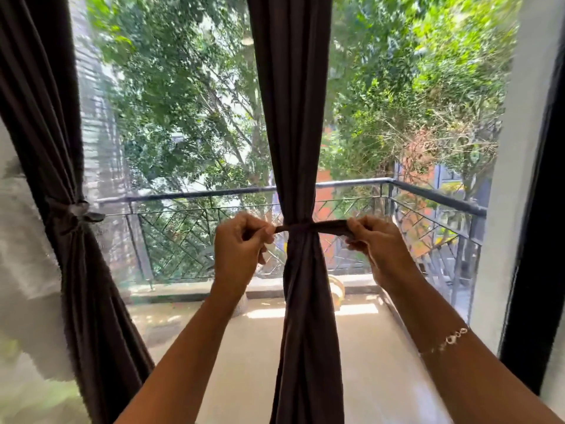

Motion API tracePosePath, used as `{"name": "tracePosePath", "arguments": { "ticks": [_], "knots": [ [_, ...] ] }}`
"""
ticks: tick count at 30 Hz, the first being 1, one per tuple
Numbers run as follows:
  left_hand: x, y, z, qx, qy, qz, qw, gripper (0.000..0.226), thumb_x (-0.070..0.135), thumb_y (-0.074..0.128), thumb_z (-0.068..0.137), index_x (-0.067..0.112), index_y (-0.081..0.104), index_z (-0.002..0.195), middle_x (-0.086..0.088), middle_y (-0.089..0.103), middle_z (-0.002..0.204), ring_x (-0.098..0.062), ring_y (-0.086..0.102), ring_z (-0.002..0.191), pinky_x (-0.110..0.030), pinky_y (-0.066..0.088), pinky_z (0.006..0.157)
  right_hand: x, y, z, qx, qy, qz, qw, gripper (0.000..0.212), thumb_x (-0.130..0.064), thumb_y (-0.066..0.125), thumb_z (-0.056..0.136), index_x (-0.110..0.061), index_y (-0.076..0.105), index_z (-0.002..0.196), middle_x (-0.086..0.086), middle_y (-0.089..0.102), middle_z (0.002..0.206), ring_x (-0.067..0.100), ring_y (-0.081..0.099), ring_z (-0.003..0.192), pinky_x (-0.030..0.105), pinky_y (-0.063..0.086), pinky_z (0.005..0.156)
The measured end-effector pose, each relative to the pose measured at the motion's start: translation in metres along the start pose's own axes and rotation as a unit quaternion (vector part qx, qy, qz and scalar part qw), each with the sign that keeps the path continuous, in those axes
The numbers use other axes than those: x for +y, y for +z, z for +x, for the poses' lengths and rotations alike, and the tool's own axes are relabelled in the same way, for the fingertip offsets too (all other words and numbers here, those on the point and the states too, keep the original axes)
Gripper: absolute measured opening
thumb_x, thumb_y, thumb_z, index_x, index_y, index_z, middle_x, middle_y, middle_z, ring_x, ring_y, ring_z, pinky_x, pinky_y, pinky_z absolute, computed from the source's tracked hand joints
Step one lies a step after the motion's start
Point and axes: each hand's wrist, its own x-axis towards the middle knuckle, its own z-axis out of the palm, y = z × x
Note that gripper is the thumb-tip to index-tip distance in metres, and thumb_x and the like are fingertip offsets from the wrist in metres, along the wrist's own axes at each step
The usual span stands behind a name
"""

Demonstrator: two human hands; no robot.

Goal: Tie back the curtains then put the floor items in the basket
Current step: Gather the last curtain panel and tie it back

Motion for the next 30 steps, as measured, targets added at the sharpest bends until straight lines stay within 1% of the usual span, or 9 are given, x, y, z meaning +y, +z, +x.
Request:
{"name": "tracePosePath", "arguments": {
  "ticks": [5, 7, 11, 15, 17, 20, 23, 26, 30],
  "knots": [
    [0.000, 0.006, 0.001, -0.025, 0.037, 0.054, 0.998, 0.008, 0.003, 0.065, 0.081, 0.009, 0.059, 0.083, -0.008, 0.061, 0.076, -0.011, 0.059, 0.069, -0.024, 0.053, 0.057, -0.007, -0.004, 0.004, -0.032, -0.118, -0.166, 0.978, 0.013, -0.008, 0.059, 0.087, -0.001, 0.063, 0.076, 0.008, 0.057, 0.063, 0.013, 0.053, 0.059, 0.028, 0.045, 0.066],
    [0.007, 0.016, 0.003, 0.000, 0.059, 0.095, 0.994, 0.024, 0.013, 0.065, 0.082, 0.013, 0.054, 0.103, -0.005, 0.061, 0.097, -0.015, 0.059, 0.091, -0.021, 0.052, 0.071, -0.020, 0.003, 0.006, -0.005, -0.197, -0.237, 0.951, 0.008, -0.010, 0.061, 0.086, -0.004, 0.066, 0.089, 0.010, 0.064, 0.073, 0.019, 0.058, 0.067, 0.029, 0.046, 0.069],
    [0.037, 0.030, 0.022, 0.019, 0.118, 0.102, 0.988, 0.063, 0.034, 0.067, 0.079, 0.011, 0.040, 0.132, -0.001, 0.052, 0.129, -0.012, 0.050, 0.119, -0.037, 0.045, 0.099, -0.058, 0.026, 0.008, -0.008, -0.354, -0.236, 0.905, 0.021, -0.004, 0.055, 0.088, -0.006, 0.061, 0.108, 0.013, 0.063, 0.097, 0.019, 0.061, 0.085, 0.027, 0.048, 0.079],
    [0.079, 0.035, 0.058, -0.021, 0.187, 0.099, 0.977, 0.069, 0.031, 0.067, 0.075, 0.019, 0.036, 0.135, 0.002, 0.054, 0.130, -0.003, 0.051, 0.118, -0.024, 0.042, 0.100, -0.109, 0.051, 0.026, -0.019, -0.432, -0.215, 0.876, 0.031, -0.007, 0.048, 0.093, -0.002, 0.053, 0.123, 0.014, 0.059, 0.114, 0.021, 0.058, 0.101, 0.027, 0.045, 0.088],
    [0.102, 0.035, 0.078, -0.032, 0.212, 0.083, 0.973, 0.066, 0.031, 0.067, 0.073, 0.022, 0.038, 0.132, 0.001, 0.056, 0.127, -0.003, 0.055, 0.115, -0.021, 0.044, 0.096, -0.138, 0.061, 0.041, -0.027, -0.450, -0.210, 0.867, 0.034, -0.008, 0.046, 0.094, 0.000, 0.049, 0.127, 0.016, 0.058, 0.119, 0.024, 0.057, 0.107, 0.028, 0.042, 0.091],
    [0.129, 0.034, 0.110, -0.035, 0.221, 0.061, 0.973, 0.071, 0.028, 0.070, 0.073, 0.012, 0.038, 0.135, -0.003, 0.057, 0.127, -0.011, 0.057, 0.115, -0.030, 0.046, 0.099, -0.180, 0.075, 0.062, -0.029, -0.465, -0.192, 0.864, 0.037, -0.013, 0.046, 0.095, -0.001, 0.047, 0.130, 0.016, 0.056, 0.124, 0.025, 0.056, 0.113, 0.025, 0.040, 0.095],
    [0.160, 0.033, 0.144, -0.033, 0.205, 0.017, 0.978, 0.065, 0.015, 0.073, 0.077, 0.010, 0.040, 0.133, -0.007, 0.060, 0.124, -0.018, 0.059, 0.113, -0.038, 0.047, 0.099, -0.225, 0.088, 0.082, -0.062, -0.440, -0.165, 0.881, 0.037, -0.027, 0.047, 0.095, -0.011, 0.048, 0.129, 0.008, 0.059, 0.123, 0.022, 0.057, 0.114, 0.034, 0.044, 0.099],
    [0.193, 0.034, 0.175, -0.028, 0.209, 0.003, 0.977, 0.064, 0.012, 0.074, 0.075, 0.009, 0.042, 0.130, -0.007, 0.061, 0.122, -0.019, 0.061, 0.109, -0.035, 0.049, 0.096, -0.270, 0.104, 0.098, -0.079, -0.411, -0.146, 0.897, 0.037, -0.035, 0.049, 0.093, -0.013, 0.050, 0.122, 0.006, 0.062, 0.118, 0.023, 0.060, 0.109, 0.042, 0.046, 0.097],
    [0.230, 0.035, 0.200, -0.028, 0.206, -0.010, 0.978, 0.065, 0.012, 0.078, 0.071, 0.009, 0.044, 0.126, -0.008, 0.062, 0.120, -0.019, 0.061, 0.106, -0.037, 0.050, 0.094, -0.327, 0.124, 0.109, -0.055, -0.345, -0.121, 0.929, 0.060, -0.049, 0.062, 0.081, -0.008, 0.050, 0.123, 0.010, 0.061, 0.120, 0.026, 0.059, 0.110, 0.042, 0.047, 0.096]
  ]
}}
